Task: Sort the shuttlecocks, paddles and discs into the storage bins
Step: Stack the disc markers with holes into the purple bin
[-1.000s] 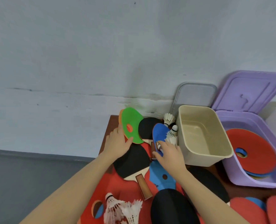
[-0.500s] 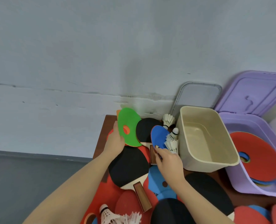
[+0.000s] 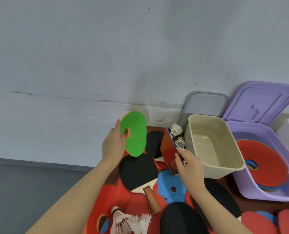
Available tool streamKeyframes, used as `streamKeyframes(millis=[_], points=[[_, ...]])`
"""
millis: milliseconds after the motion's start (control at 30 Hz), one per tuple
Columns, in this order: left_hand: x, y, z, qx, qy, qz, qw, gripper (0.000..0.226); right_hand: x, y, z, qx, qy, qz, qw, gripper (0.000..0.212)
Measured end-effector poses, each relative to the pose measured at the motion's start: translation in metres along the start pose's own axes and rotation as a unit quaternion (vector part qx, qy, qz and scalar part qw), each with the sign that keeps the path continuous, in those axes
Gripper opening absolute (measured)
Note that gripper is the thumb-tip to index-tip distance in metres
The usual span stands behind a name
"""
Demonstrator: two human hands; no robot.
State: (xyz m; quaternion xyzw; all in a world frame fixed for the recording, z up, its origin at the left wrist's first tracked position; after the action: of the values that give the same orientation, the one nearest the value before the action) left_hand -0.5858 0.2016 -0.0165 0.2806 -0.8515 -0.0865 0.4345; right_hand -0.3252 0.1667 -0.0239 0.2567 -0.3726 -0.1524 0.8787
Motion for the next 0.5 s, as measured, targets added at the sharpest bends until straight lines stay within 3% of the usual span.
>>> streamKeyframes(millis=[200, 300, 500], points=[[0.027, -0.025, -0.008, -0.016, -0.009, -0.003, 1.000, 0.055, 0.015, -0.008, 0.018, 0.048, 0.019, -0.049, 0.997, 0.020], [0.023, -0.045, 0.001, -0.001, -0.008, 0.033, 0.999, 0.052, 0.025, -0.014, 0.025, 0.093, -0.007, -0.076, 0.993, 0.028], [0.007, -0.081, 0.003, 0.027, -0.072, 0.102, 0.992, 0.038, 0.025, -0.036, 0.039, 0.208, -0.074, -0.091, 0.971, 0.021]])
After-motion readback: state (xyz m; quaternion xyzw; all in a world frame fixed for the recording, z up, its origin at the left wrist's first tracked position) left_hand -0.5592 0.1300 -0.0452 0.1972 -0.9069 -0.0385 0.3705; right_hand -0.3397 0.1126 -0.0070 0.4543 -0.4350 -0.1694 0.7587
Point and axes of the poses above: each hand's wrist, its own y-axis towards the middle knuckle, its own x-axis out of the back of the hand, z = x × y, the point moved 5 cm from there along y, towards the middle knuckle, and after that the axes turned 10 degrees about -z, right-handed, at the moved point
